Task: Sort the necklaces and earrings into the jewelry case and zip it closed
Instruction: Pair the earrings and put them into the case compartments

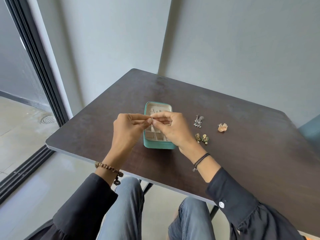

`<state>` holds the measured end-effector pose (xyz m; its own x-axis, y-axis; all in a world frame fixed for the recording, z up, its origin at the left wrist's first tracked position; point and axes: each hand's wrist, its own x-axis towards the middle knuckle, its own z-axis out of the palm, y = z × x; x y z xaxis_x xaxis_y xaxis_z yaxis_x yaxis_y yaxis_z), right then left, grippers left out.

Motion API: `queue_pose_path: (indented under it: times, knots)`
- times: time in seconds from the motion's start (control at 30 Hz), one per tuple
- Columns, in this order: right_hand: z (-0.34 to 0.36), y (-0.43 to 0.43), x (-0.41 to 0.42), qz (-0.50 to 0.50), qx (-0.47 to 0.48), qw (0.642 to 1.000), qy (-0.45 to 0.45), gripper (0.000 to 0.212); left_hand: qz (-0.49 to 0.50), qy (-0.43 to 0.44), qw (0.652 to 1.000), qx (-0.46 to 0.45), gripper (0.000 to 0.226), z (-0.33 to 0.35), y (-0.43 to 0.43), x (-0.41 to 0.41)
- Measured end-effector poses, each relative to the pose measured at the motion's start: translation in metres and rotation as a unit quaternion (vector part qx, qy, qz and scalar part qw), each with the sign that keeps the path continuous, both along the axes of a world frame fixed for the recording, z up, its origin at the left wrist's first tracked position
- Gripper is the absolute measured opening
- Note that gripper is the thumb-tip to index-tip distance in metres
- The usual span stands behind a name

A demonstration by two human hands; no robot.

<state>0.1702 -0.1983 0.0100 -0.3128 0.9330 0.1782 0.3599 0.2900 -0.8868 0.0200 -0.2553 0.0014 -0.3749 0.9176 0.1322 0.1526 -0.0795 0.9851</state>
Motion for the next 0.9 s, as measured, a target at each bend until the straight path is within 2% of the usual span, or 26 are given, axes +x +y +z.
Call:
queue_pose_path:
  times: [0.27,0.47,0.63,0.9]
  knots:
    - [-0.014,-0.011,0.003,-0.005,0.014,0.999,-0.051,0.014,0.04,0.039,0.998,-0.007,0.009,-0.018,-0.011,0.005]
    - [-0.019,-0.013,-0.001,-0.022,0.041,0.996,-0.073,0.01,0.064,0.113,0.992,0.01,0.01,-0.024,-0.008,0.008]
    - [-0.015,-0.017,-0.005,-0.031,0.075,0.993,-0.09,0.012,0.074,0.095,0.993,-0.008,0.017,-0.024,-0.007,0.007]
    - [-0.018,-0.024,-0.011,-0.045,0.124,0.985,-0.112,0.015,0.037,0.05,0.998,-0.026,0.01,-0.022,-0.008,0.002]
